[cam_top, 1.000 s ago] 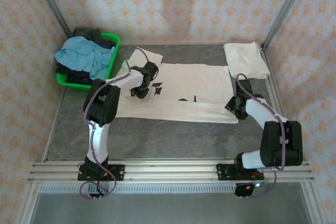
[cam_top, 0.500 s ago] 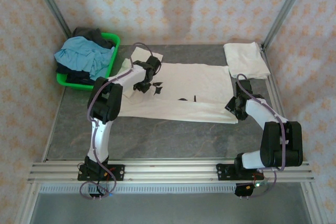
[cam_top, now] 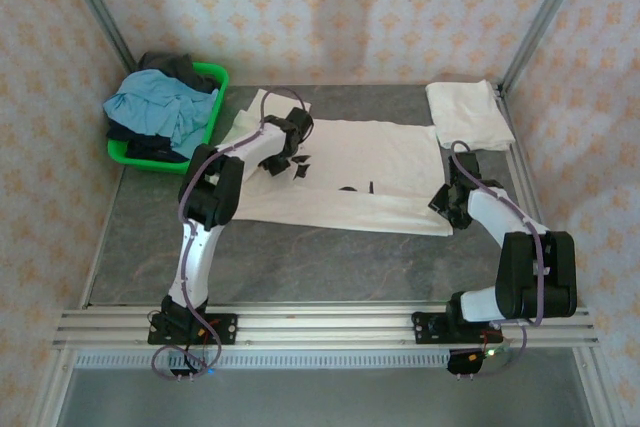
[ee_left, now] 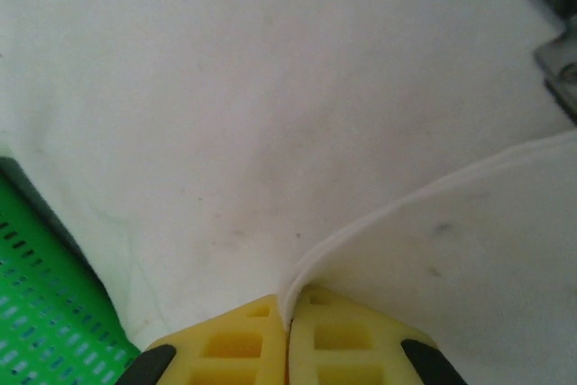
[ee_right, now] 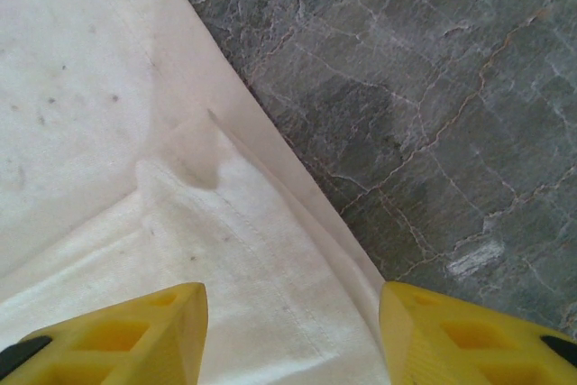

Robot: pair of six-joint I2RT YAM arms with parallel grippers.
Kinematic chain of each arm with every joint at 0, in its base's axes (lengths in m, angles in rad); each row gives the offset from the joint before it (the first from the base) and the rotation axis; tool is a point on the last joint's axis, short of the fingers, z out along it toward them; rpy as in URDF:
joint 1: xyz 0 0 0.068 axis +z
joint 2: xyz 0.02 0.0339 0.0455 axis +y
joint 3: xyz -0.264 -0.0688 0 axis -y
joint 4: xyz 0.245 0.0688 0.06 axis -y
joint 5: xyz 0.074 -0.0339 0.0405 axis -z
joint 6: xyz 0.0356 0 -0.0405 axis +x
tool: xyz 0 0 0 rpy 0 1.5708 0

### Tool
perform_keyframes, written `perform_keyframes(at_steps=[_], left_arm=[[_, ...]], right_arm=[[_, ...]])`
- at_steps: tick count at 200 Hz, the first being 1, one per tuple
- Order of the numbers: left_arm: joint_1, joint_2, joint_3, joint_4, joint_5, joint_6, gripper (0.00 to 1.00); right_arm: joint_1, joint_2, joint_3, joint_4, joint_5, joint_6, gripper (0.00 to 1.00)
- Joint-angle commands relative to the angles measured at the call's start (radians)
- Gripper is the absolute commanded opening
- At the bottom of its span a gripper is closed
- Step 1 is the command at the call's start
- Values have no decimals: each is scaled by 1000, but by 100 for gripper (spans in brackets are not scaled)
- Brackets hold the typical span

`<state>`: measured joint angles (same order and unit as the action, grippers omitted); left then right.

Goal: Fold and stack the t-shirts

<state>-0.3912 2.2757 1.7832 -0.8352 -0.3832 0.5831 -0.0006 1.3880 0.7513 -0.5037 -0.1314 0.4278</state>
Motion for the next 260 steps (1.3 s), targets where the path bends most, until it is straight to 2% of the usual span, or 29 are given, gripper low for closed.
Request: perform_keyframes(at_steps=[1,14,21,32,35,40,44,54,67,81,101,120,137,150,173,203,225,260], left_arm=[[-6,18,59,-20,-28,73,8],[-10,28,84,-30,-25,82,10],[-10,31,93,-28,-25,82,16],[-8,38,110,-27,-19,66,38],[-6,38,116,-29,-14,61,47],[-3,36,123,-24,-5,46,68],[0,32,126,-18,1,29,76],[14,16,147,-29,62,-14,80],[37,-21,151,-7,123,-99,93],[61,-73,143,5,184,-206,100],[94,-192,52,60,230,-399,100],[130,-356,-179,175,221,-644,100],[198,-511,-409,265,315,-872,100],[243,-579,-588,380,412,-976,100],[281,-590,-732,439,431,-1051,99],[307,-514,-760,438,499,-1091,79],[310,-500,-779,399,466,-1112,74],[312,-586,-885,402,481,-1156,72]], right_arm=[[7,-22,-13,-16,18,-14,53],[8,-23,-12,-18,18,-13,53],[7,-23,-12,-19,18,-14,53],[7,-24,-12,-21,16,-12,53],[7,-26,-12,-21,15,-14,53],[7,-30,-12,-21,10,-17,53],[8,-31,-12,-21,7,-21,53],[12,-44,-13,-19,4,-30,54],[22,-69,-13,-16,1,-36,54],[55,-106,-18,4,-8,-49,54],[139,-158,-24,65,-24,-57,56],[259,-142,6,111,6,-76,57],[362,-69,59,155,20,-103,59],[437,19,124,169,36,-106,59],[551,207,283,116,94,-98,59],[581,390,370,56,130,-24,54],[583,418,321,88,92,42,53],[576,350,195,42,182,123,54]])
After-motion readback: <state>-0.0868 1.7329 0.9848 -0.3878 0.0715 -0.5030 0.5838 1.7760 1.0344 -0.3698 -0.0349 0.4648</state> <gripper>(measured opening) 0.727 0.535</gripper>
